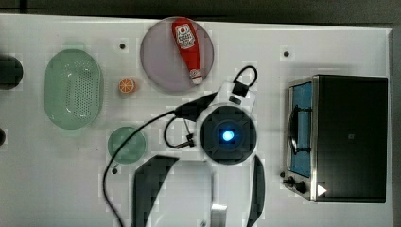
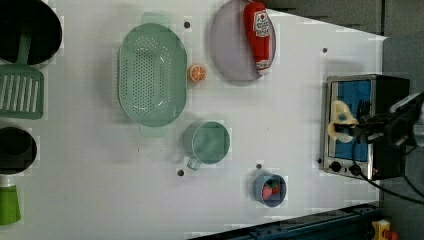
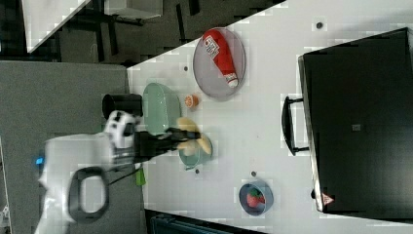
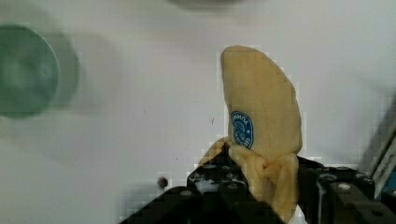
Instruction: Pick Banana and place it in mug.
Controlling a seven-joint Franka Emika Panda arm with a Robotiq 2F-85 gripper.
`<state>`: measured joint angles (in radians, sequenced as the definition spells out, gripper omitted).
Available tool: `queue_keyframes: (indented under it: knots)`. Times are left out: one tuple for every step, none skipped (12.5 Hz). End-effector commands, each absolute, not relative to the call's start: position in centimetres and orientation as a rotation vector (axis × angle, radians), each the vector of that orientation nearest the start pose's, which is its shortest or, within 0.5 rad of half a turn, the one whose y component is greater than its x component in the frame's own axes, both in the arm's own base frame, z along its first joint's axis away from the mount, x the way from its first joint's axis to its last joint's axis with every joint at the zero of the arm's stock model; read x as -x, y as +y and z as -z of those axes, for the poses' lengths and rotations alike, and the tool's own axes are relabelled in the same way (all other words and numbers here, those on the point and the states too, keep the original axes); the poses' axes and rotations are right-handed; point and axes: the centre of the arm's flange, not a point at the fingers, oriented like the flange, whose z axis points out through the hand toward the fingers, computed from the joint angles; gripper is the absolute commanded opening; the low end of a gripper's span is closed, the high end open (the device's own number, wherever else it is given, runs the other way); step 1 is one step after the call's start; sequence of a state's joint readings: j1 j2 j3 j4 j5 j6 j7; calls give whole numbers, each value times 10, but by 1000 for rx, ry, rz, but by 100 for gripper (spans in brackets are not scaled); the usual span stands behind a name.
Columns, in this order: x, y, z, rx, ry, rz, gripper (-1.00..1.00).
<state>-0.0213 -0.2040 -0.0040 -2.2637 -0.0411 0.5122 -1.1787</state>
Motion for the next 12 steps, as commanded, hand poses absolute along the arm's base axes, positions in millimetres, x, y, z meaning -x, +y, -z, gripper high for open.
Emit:
queue_keyframes:
  knots:
    - [-471,38,-418,3115,-505,-109,-36]
    - [-469,58,-418,3116,-501,-110,-36]
    - [-466,79,-417,3118,-459,-110,-36]
    - [-462,100,-415,3120,-395,-114,-36]
    - [-458,120,-413,3115,-332,-123,-36]
    - [-454,139,-409,3107,-264,-139,-36]
    - [-450,154,-404,3107,-203,-153,-36]
    - [-448,168,-398,3112,-159,-157,-36]
    - [-446,181,-391,3116,-124,-154,-36]
    - [-446,193,-382,3115,-98,-149,-36]
    - [-448,203,-372,3108,-79,-133,-36]
    - [-450,213,-360,3098,-59,-123,-36]
